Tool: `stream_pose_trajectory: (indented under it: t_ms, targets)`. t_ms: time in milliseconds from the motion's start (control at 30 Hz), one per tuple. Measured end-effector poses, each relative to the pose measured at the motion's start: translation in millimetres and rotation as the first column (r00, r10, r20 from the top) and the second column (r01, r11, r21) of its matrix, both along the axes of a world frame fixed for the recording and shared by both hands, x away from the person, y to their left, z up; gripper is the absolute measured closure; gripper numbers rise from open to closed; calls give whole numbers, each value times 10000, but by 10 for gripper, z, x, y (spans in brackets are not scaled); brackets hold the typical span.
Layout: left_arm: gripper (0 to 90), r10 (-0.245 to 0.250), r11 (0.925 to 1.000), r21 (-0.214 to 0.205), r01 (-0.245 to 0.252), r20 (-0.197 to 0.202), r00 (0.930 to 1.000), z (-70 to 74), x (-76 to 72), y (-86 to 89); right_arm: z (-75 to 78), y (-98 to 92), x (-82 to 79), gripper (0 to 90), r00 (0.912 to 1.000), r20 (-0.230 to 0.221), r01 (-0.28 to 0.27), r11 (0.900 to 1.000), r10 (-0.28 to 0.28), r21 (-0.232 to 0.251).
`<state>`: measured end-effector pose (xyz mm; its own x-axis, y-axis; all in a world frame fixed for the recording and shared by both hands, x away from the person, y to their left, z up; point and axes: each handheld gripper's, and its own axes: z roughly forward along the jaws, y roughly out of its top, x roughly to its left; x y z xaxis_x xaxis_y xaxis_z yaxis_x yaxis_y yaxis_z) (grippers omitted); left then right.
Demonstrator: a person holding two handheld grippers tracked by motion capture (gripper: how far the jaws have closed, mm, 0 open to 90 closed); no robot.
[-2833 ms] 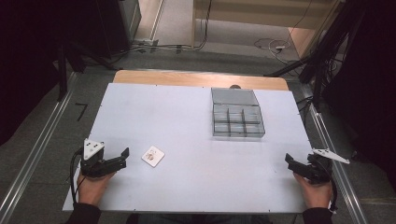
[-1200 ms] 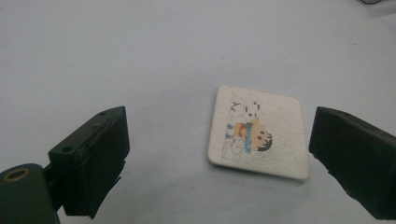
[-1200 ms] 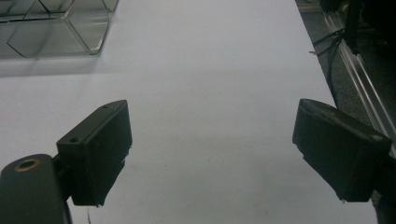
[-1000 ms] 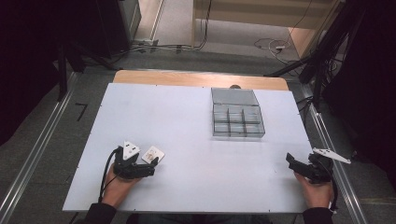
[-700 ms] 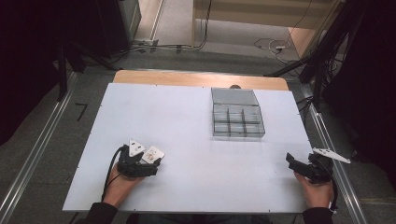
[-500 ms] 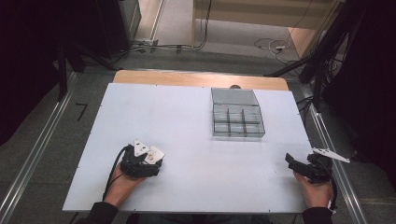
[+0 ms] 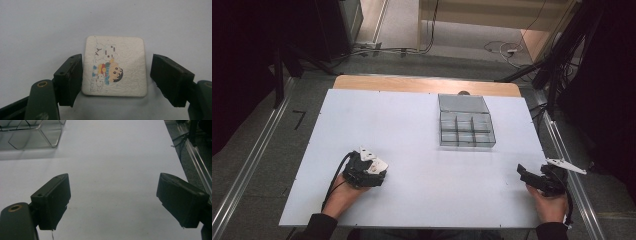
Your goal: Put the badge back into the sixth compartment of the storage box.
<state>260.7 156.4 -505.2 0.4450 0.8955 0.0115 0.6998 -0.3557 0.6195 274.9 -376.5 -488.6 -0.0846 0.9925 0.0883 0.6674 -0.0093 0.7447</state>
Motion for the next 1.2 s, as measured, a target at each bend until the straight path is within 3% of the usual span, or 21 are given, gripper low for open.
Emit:
stream_pose_trajectory:
  t_ms: [133, 400, 733, 1200]
  targets:
    - [337, 18, 10000, 62, -18, -4, 10000, 12, -2, -5, 7, 7, -4, 109, 10000, -17, -1, 10000, 1, 76]
    - [341, 85, 10000, -33, -84, 164, 9998, 17, -15, -11, 29, 7, -18, 112, 10000, 67, -69, 9998, 68, 180]
    - [340, -313, 9922, -1176, 413, 851, 9959, 159, -49, -157, 73, 14, -47, 113, 9995, 286, -158, 9991, 147, 403]
    - [340, -441, 9821, -1772, 645, 1170, 9922, 254, 67, -346, 107, 81, -30, 113, 9985, 289, -475, 9973, 459, 566]
